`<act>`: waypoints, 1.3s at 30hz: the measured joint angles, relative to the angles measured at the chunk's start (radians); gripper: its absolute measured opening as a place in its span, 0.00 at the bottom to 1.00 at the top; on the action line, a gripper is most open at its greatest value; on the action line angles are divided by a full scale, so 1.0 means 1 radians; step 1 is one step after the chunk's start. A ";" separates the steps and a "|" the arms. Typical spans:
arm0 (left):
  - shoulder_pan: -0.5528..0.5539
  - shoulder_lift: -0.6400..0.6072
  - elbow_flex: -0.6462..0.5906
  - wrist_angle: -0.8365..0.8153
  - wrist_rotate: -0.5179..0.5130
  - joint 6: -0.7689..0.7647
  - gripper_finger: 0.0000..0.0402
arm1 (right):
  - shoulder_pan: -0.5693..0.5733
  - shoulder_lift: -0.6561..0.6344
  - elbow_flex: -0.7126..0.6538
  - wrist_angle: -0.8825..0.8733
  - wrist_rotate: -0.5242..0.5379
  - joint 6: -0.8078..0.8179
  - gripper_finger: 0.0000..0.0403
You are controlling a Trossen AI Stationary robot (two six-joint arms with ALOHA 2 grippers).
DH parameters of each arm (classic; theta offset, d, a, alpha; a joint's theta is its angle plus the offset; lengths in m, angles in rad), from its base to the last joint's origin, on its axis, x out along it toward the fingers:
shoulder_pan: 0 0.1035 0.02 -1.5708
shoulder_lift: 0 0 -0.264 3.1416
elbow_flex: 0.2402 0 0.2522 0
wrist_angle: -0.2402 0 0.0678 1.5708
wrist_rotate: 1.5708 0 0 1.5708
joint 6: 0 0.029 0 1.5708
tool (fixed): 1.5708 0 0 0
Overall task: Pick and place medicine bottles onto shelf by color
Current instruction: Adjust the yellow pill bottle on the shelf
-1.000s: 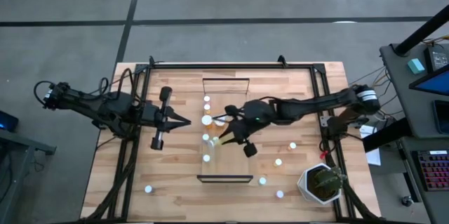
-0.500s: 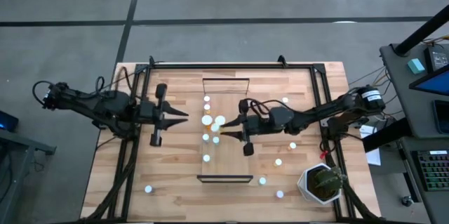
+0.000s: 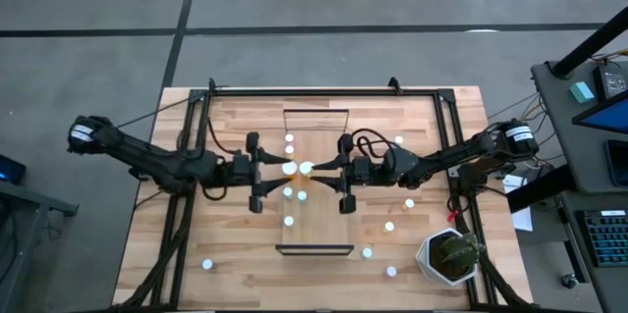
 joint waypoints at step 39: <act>0.028 0.325 -0.027 0.591 0.014 0.078 0.16 | -0.001 0.000 -0.003 -0.011 0.000 0.013 0.28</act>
